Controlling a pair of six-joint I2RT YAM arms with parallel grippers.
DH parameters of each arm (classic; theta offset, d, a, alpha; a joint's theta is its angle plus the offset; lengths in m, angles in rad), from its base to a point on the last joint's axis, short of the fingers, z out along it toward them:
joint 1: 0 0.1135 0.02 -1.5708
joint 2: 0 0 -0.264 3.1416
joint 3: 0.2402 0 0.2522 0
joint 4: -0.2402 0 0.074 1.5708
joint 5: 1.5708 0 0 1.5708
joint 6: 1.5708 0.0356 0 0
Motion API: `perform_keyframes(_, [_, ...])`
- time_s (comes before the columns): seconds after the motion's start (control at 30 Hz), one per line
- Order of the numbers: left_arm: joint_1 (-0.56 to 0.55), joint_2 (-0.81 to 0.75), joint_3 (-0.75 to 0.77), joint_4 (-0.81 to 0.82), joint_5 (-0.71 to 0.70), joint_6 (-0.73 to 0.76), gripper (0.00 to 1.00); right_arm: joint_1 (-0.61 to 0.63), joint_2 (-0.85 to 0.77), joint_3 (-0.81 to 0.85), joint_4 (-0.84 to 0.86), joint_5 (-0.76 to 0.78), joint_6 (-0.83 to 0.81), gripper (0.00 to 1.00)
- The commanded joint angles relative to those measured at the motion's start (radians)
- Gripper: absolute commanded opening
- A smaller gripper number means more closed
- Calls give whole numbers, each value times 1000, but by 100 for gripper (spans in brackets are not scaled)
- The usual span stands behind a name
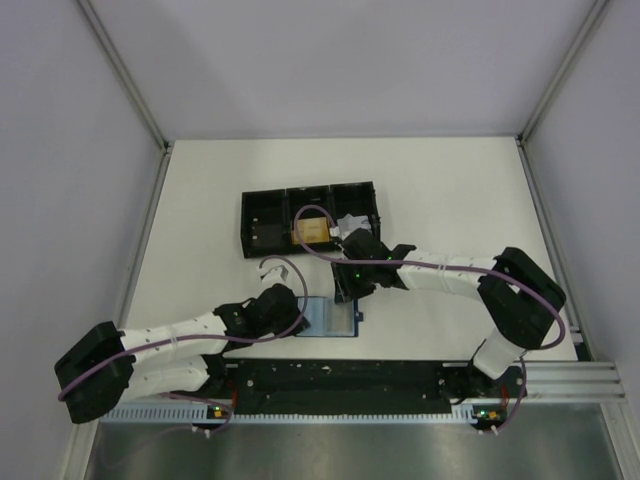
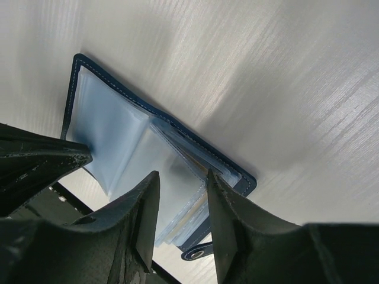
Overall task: Take the credit cards out of the card holder
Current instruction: Remove the credit card from the card holder.
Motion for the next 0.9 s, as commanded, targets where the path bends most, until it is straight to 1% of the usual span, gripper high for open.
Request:
perform_keyframes(0.0, [-3,11,12,-2,-10,-4,0,0,-60,22,9,-28,-16,38])
perform_keyframes(0.4, [-3,11,13,-3,-9,-2,0,0,-50,52,-2,-28,-47,39])
perform_keyframes(0.47, [-3,11,13,-3,-7,-2,0,0,-51,55,-5,-32,-53,37])
perform_keyframes(0.5, [-3,10,13,-3,-7,-2,0,0,-53,58,-5,-39,-52,35])
perform_keyframes(0.73, [-3,1,10,-5,-13,-5,0,0,-91,46,27,-117,-26,29])
perform_keyframes(0.87, [-3,1,10,-5,-15,-5,0,-2,-110,25,65,-161,-3,29])
